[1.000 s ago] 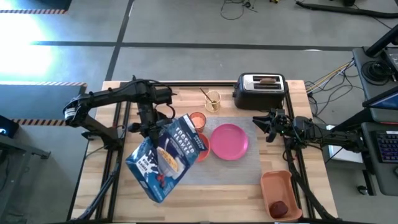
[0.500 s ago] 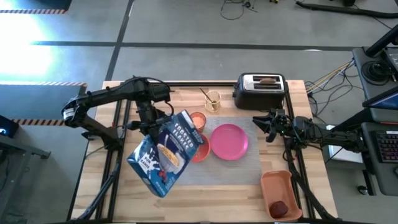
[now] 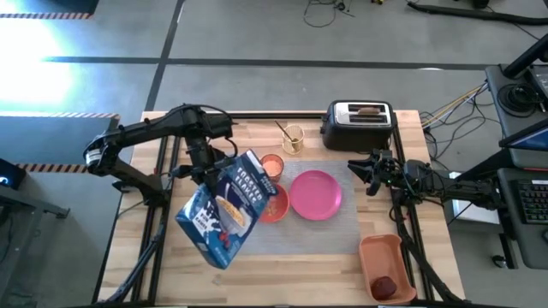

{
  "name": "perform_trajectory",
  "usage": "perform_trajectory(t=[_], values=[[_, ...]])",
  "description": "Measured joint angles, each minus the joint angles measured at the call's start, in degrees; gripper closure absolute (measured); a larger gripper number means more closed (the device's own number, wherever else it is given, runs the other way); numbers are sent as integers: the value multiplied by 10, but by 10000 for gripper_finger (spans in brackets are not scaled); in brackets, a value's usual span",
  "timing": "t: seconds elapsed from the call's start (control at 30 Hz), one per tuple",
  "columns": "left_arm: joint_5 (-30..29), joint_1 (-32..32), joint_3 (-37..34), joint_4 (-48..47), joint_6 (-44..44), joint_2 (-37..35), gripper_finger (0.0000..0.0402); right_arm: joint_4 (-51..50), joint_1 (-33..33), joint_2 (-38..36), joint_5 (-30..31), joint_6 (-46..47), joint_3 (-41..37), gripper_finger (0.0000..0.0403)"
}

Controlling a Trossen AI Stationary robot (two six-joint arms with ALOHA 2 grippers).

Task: Arrange a breakfast setting
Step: Pour the cereal from the blue cereal box into the orange bowl on the gray tablemat

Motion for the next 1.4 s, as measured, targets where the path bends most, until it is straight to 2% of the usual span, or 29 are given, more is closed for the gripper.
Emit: perform_trajectory(t=[1.4], values=[[-3,-10,-14,-1,-19,-20,388,0,0,0,0,0,0,312]])
